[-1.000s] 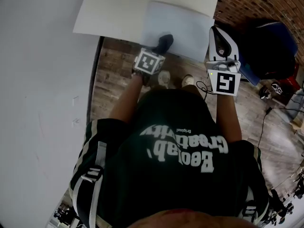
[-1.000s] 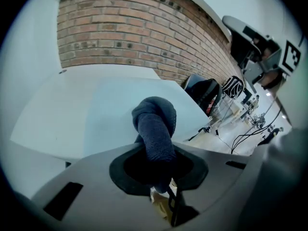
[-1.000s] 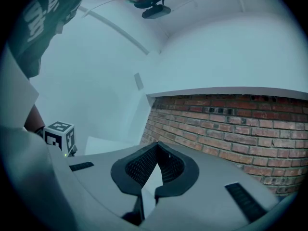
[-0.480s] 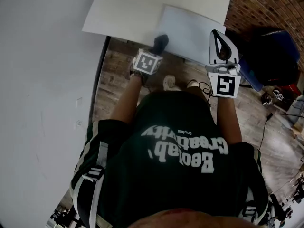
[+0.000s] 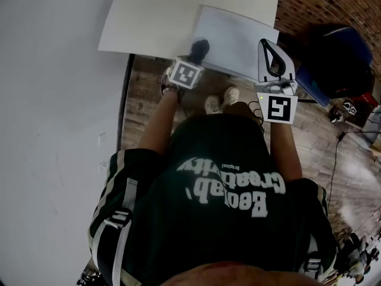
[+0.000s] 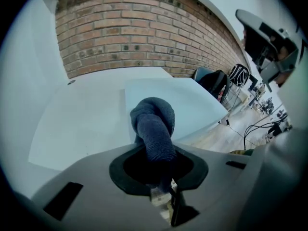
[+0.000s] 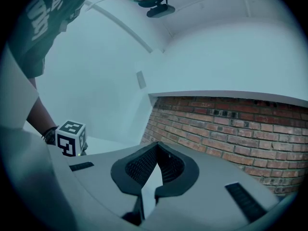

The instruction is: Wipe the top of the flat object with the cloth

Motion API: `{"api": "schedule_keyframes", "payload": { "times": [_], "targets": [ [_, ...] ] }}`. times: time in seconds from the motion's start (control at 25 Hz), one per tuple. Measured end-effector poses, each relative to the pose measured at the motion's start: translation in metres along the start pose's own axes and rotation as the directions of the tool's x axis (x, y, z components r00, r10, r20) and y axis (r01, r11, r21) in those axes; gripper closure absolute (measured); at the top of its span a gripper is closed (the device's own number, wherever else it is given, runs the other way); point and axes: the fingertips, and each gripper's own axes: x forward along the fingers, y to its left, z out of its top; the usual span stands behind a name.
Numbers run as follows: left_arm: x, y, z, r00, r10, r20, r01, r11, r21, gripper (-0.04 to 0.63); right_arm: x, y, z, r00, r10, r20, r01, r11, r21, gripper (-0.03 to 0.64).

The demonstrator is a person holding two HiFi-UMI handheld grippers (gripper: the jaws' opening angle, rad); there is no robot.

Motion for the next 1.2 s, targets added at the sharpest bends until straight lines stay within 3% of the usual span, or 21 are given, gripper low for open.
{"api": "schedule_keyframes", "payload": {
  "times": [0.2, 0.56, 0.76, 0.96, 1.2],
  "targets": [
    [0.007, 0.008, 0.031, 0.999, 0.038, 0.005, -0.038, 0.999, 0.022, 0.518, 0.004, -0.018, -0.011, 1.000, -0.002, -0.004, 0.002, 1.000, 0.014, 0.626],
    [0.020, -0.001, 0.052, 0.998, 0.040, -0.046, -0.040, 0.999, 0.013, 0.520, 0.024, -0.059, -0.025, 1.000, 0.003, 0.006, -0.003, 0.999, 0.053, 0.626],
    [0.030, 0.013, 0.076, 0.995, 0.090, -0.036, -0.088, 0.995, 0.040, 0.518, 0.029, -0.077, -0.035, 1.000, 0.002, 0.017, -0.003, 0.998, 0.062, 0.626],
    [0.046, 0.026, 0.092, 0.993, 0.088, -0.078, -0.086, 0.996, 0.028, 0.518, 0.032, -0.095, -0.044, 1.000, -0.005, 0.000, 0.005, 0.997, 0.079, 0.626],
    [0.064, 0.045, 0.151, 0.989, 0.145, -0.010, -0.143, 0.981, 0.129, 0.518, 0.031, -0.114, -0.054, 1.000, -0.012, -0.009, 0.013, 0.995, 0.094, 0.626]
  ]
}}
